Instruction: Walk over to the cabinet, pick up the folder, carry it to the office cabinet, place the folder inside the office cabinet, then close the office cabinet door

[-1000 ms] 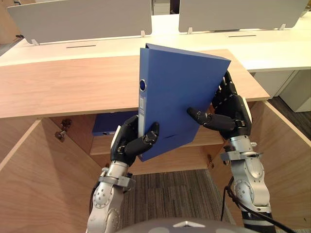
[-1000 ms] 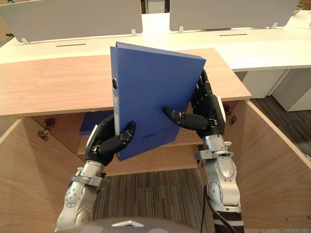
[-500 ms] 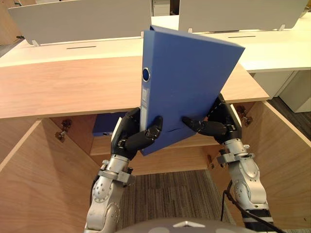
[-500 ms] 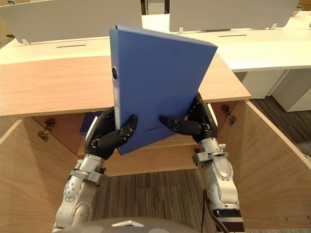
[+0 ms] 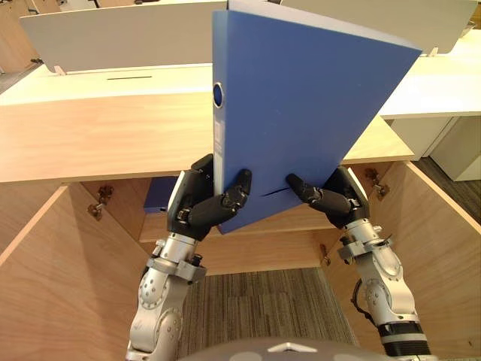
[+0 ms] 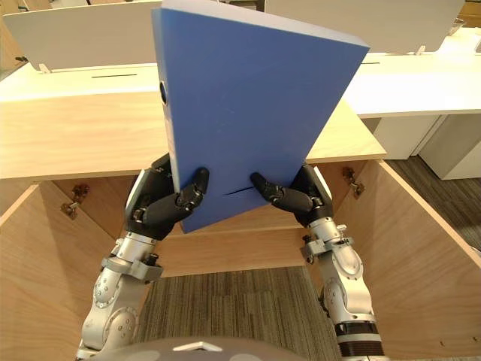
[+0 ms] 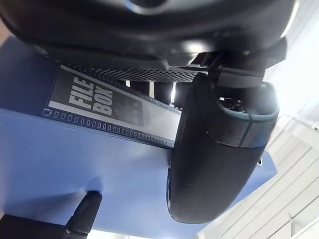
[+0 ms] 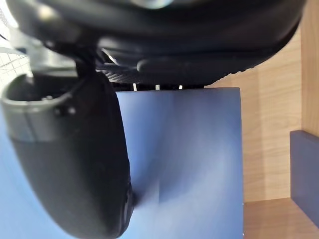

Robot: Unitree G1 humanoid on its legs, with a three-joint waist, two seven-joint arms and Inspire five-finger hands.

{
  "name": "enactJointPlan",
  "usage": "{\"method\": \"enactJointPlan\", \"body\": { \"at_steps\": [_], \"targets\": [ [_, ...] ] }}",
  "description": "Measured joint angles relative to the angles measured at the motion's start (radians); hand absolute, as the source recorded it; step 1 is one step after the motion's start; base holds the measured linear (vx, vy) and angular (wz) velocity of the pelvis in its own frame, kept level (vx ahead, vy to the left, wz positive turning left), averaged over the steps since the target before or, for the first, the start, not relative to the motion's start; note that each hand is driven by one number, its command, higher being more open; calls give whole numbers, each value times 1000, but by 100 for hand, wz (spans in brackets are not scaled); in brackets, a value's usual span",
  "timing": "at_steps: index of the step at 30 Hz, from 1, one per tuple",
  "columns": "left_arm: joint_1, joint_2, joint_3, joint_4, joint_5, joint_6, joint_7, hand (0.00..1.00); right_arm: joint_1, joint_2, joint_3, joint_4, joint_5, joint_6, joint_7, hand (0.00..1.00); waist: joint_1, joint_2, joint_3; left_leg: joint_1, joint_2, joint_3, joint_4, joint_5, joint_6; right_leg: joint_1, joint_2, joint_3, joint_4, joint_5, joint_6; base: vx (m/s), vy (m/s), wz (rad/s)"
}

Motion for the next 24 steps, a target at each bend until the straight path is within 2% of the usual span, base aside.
{"method": "enactJointPlan", "body": {
  "at_steps": [4, 5, 7, 16, 21, 24],
  "targets": [
    [0, -1, 1, 11, 2, -1, 10, 0, -1, 6, -1, 1, -2, 1, -12, 0, 0, -1, -1, -1, 0, -2, -10, 8, 0, -7, 1, -2, 2, 0, 0, 0, 0, 0],
    [-3, -3, 1, 30, 5, -6, 13, 100, -1, 10, -2, 1, -7, 3, -13, 0, 0, -1, -1, -1, 0, -4, -10, 9, 0, -6, 1, -4, 4, 0, 0, -36, -12, 3],
    [-13, -14, 20, 64, 13, -8, 29, 100, -1, 12, 8, 1, -7, 3, 5, 0, -1, -2, -1, -1, 0, -6, -10, 11, 0, -6, 1, -6, 4, 0, 0, -37, -13, 4],
    [-14, -29, 40, 110, 135, -12, 83, 100, -6, 62, 28, 1, -88, 23, -48, 0, 3, -10, -4, -7, -1, -20, -10, 19, -1, -7, 1, -18, 4, 1, -1, -37, -12, 4],
    [-12, -81, 75, 110, 155, -19, 128, 100, -7, 111, 24, 1, -89, 27, -99, 0, 4, -14, -2, -9, 0, -23, -10, 19, -2, -7, 1, -20, 3, 1, -1, 0, 0, 0],
    [-2, -123, 150, 113, 183, -33, 196, 100, -11, 155, -10, -2, -89, 27, -130, 0, 4, -19, 2, -12, 0, -27, -10, 19, -2, -7, 1, -24, 2, 1, -2, -13, -7, 4]
  ]
}}
